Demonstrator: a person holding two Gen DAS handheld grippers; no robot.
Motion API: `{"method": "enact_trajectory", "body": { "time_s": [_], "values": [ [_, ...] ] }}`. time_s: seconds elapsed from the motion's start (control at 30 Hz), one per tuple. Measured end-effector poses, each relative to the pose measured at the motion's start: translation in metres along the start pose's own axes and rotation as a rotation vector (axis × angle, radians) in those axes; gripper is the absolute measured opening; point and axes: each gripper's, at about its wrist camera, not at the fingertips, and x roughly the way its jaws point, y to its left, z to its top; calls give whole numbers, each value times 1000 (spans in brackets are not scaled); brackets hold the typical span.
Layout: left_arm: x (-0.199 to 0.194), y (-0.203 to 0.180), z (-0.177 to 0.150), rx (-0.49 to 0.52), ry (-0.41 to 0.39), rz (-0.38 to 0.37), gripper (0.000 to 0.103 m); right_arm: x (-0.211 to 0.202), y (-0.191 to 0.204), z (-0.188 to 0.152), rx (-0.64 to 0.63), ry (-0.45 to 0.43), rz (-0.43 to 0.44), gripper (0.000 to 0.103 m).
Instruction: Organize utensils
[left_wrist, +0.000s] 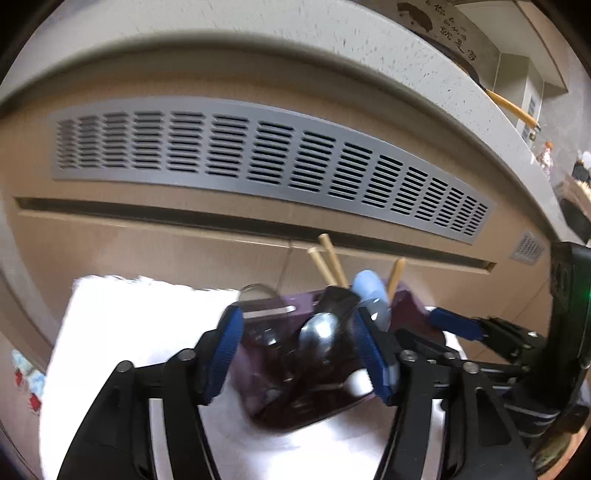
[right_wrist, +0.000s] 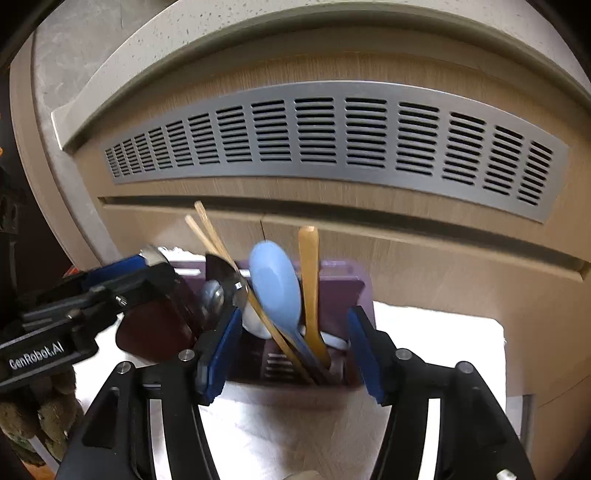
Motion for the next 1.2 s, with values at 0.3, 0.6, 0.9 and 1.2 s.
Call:
{"method": "enact_trajectory", "body": {
  "time_s": [0.3, 0.6, 0.9, 1.2],
  "values": [
    [-93, -20, -52, 46, -152, 95, 94, -75, -5, -55, 51, -83, -45, 72],
    [-184, -58, -136, 118, -193, 174, 103, -181, 29, -130, 30, -222, -100, 95],
    [-228, -80, -188, 143, -220, 197, 103, -222, 41, -195, 85, -264, -187, 99],
    [-238, -84, -191, 110, -202, 209, 103, -239, 48, -214, 48, -314, -246, 101]
  ]
}}
